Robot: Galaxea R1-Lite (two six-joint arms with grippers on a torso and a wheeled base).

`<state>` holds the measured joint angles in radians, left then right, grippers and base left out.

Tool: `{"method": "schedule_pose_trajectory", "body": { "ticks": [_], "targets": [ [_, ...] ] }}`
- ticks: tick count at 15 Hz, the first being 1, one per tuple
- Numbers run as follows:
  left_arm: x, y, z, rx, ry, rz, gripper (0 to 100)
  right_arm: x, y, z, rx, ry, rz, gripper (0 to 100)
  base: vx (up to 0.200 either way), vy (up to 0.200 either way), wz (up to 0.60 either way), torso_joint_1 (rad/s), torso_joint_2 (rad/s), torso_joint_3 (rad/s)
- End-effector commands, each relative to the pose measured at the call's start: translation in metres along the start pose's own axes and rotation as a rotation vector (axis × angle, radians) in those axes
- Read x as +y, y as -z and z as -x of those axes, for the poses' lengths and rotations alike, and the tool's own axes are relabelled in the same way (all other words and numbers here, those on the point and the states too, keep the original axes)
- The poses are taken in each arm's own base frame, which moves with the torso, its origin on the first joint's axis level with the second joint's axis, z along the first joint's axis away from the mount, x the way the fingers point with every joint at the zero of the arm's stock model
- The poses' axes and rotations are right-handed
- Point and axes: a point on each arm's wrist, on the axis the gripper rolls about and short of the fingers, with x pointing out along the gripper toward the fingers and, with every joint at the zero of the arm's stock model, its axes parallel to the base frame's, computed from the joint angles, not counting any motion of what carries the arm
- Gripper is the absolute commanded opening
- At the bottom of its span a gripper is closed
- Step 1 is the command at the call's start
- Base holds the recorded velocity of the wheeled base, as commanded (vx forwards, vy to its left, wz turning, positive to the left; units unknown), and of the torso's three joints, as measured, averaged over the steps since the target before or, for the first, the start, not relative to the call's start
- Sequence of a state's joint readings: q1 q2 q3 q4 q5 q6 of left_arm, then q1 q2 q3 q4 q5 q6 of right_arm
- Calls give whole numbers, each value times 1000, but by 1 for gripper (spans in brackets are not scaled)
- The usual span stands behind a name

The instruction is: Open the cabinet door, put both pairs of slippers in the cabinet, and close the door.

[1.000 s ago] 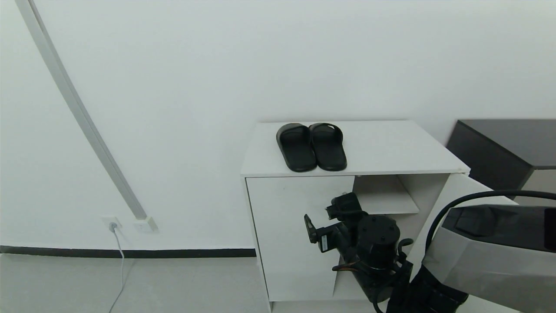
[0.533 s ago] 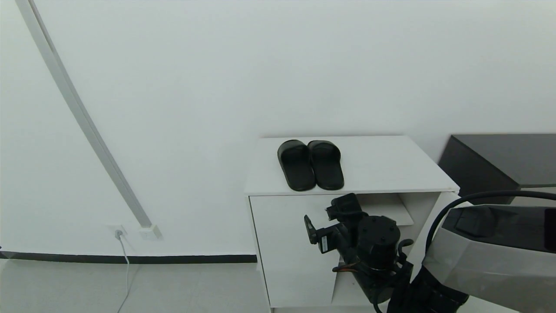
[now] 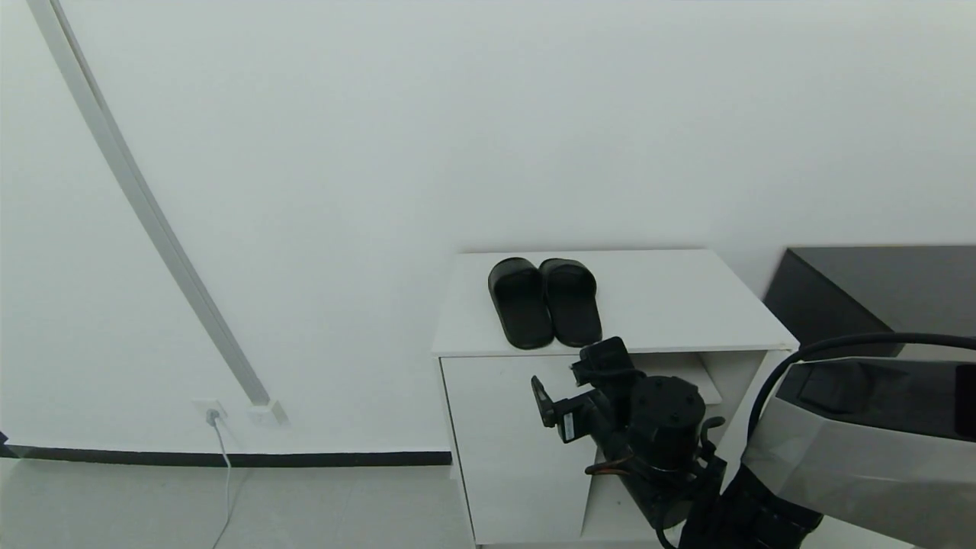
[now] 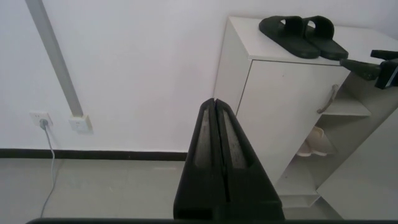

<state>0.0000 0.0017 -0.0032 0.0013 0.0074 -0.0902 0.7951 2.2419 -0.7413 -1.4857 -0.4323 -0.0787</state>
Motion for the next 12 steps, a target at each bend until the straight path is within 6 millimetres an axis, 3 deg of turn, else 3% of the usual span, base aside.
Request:
{"method": "schedule_pose_trajectory", "body": {
  "ticks": [1,4,8,12],
  "targets": [
    [0,0,0,0,-2,0,0,-2,-5,-5,-14,10,2,100,0,0,0,0,0,0],
    [0,0,0,0,0,-1,0,-3,-31,-19,55,21,-27,100,0,0,0,0,0,0],
    [0,0,0,-1,-2,0,0,-1,-90,-32,155,35,-149,100,0,0,0,0,0,0],
    [0,0,0,2,-2,-1,0,1,-88,-36,193,89,-200,100,0,0,0,0,0,0]
  ]
}}
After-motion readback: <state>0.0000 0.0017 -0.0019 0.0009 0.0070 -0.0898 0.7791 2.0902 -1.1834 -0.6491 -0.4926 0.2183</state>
